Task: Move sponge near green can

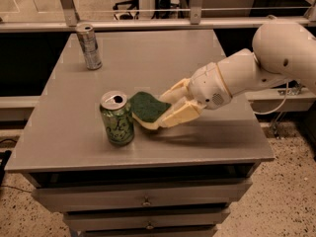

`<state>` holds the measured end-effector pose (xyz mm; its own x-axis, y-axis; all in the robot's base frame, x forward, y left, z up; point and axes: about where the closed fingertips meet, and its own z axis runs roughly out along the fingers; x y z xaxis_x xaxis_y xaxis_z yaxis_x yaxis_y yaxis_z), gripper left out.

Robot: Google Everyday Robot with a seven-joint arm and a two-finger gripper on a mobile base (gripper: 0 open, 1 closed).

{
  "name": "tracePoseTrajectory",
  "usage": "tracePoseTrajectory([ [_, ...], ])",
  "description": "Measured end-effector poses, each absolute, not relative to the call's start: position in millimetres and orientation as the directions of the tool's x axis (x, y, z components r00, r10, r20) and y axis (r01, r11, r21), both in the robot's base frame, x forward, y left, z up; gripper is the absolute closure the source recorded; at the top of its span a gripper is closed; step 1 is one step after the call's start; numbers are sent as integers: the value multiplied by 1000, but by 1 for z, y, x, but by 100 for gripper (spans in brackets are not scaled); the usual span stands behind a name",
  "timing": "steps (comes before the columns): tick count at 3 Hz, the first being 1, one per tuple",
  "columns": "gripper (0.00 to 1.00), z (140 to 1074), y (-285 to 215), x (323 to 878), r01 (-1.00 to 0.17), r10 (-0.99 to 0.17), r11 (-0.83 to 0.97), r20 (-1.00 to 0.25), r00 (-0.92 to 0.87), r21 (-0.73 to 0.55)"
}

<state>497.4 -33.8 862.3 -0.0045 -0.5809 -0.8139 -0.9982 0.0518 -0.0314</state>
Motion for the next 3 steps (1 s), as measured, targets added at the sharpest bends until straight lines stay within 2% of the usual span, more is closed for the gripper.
tracePoseTrajectory([
  [1,0,868,-38,501,-997,-588,54,-809,8,-49],
  [3,0,901,-70,526,-983,-590,119,-806,45,-141],
])
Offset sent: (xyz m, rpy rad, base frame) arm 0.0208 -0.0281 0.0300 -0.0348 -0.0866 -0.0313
